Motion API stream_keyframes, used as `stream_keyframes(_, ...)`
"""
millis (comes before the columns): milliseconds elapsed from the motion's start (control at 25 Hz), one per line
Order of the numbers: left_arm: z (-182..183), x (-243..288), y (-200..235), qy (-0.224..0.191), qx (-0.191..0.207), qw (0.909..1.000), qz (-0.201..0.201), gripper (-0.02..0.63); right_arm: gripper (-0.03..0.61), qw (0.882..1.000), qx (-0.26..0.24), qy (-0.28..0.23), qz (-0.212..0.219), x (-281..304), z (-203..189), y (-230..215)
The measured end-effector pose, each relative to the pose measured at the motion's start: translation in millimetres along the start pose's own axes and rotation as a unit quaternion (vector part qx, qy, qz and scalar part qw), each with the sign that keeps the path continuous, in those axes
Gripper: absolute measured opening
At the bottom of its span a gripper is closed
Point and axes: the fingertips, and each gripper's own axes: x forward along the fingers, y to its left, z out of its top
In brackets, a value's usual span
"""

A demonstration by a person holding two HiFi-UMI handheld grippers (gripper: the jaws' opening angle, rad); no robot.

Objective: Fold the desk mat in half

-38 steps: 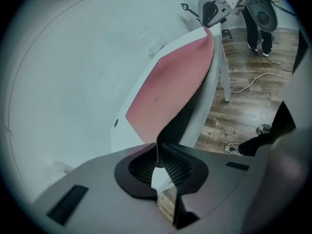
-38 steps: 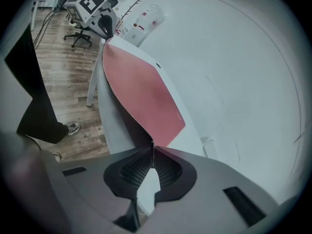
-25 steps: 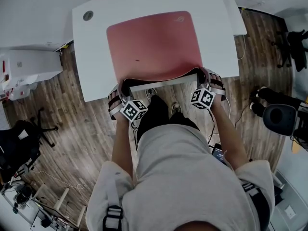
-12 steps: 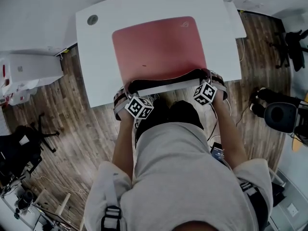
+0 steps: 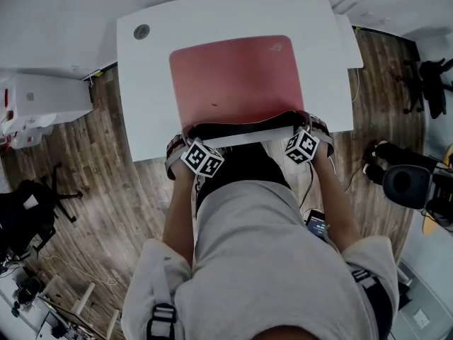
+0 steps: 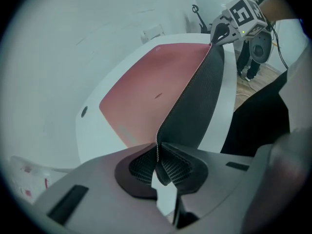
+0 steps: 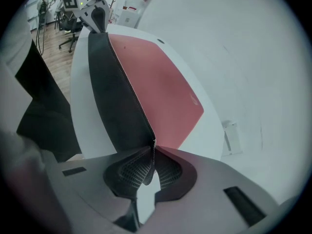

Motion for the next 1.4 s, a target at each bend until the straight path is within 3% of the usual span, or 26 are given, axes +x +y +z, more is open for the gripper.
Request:
stream_keyframes(280,-1,6,8,0.023,-0.016,0.9994,-0.020,0.037,0.052,1.000,-0.005,0.000,0.029,9,12,-10)
stream_keyframes(720,9,10,22,0.017,-0.013,0.9997,-0.011,0.037,0.052,1.000,0.003,-0.016,0.022,12,16,-20)
stream_keyframes(1400,10,15,30,0.016,-0.038,0.9988,-0.026,0.037,0.052,0.999,0.004,-0.024,0.032,19,23,-30)
